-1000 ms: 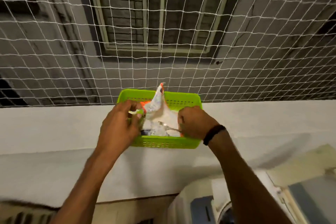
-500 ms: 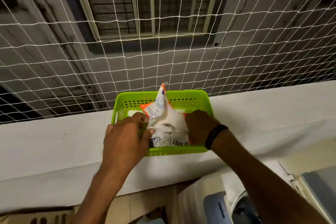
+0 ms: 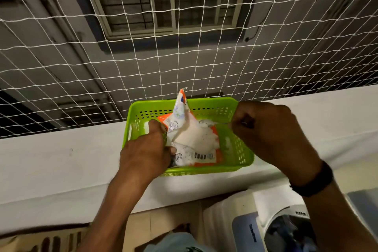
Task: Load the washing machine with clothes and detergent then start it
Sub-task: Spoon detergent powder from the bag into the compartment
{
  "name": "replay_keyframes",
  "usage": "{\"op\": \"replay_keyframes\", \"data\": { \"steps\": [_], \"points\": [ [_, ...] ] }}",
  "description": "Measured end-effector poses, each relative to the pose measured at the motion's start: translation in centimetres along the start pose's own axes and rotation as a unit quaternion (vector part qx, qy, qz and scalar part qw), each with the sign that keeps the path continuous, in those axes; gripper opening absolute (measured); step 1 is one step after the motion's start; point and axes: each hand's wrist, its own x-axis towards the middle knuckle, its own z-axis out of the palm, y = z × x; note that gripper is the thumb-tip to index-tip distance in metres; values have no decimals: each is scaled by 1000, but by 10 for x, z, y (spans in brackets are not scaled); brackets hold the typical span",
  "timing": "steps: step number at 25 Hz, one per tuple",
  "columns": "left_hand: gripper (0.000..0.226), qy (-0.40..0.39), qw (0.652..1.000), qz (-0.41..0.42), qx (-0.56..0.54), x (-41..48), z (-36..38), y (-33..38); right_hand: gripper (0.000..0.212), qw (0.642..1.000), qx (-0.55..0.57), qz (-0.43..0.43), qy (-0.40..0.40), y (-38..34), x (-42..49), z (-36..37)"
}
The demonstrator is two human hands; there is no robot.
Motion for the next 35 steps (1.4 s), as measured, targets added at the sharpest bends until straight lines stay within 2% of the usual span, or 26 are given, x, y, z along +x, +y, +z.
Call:
{"op": "replay_keyframes", "data": {
  "steps": [3, 6, 9, 12, 16, 20, 22, 24, 28, 35],
  "points": [
    [47, -2, 1000, -1, 1, 3, 1, 0, 11, 995, 95, -2, -34, 5, -5, -9],
    [43, 6, 1000, 0, 1, 5, 1, -1, 8, 983, 164, -9, -84, 2, -4, -6],
    [39, 12, 1000, 10, 22, 5, 2, -1, 7, 979, 153, -37, -127, -6, -4, 9],
    [35, 23, 999, 16, 37, 4, 5, -3, 5, 987, 128, -27, -91, -9, 4, 25],
    [33, 28, 999, 28, 18, 8, 6, -5, 2, 990, 126, 48, -40, -3, 19, 42],
    [42, 22, 999, 27, -13, 10, 6, -7, 18, 992, 108, 67, -4, -7, 30, 63],
    [44, 28, 998, 33, -39, 10, 5, -7, 21, 992, 94, 68, -52, -6, 37, 73],
    [37, 44, 996, 47, -54, 10, 5, -6, 19, 984, 127, 76, -100, -6, 41, 77],
    [26, 89, 989, 66, -96, 10, 4, -4, 18, 977, 140, 84, -137, -3, 43, 84],
    [29, 141, 975, 89, -147, 3, 3, -2, 19, 931, 243, 147, -228, -9, 45, 84]
  ]
}}
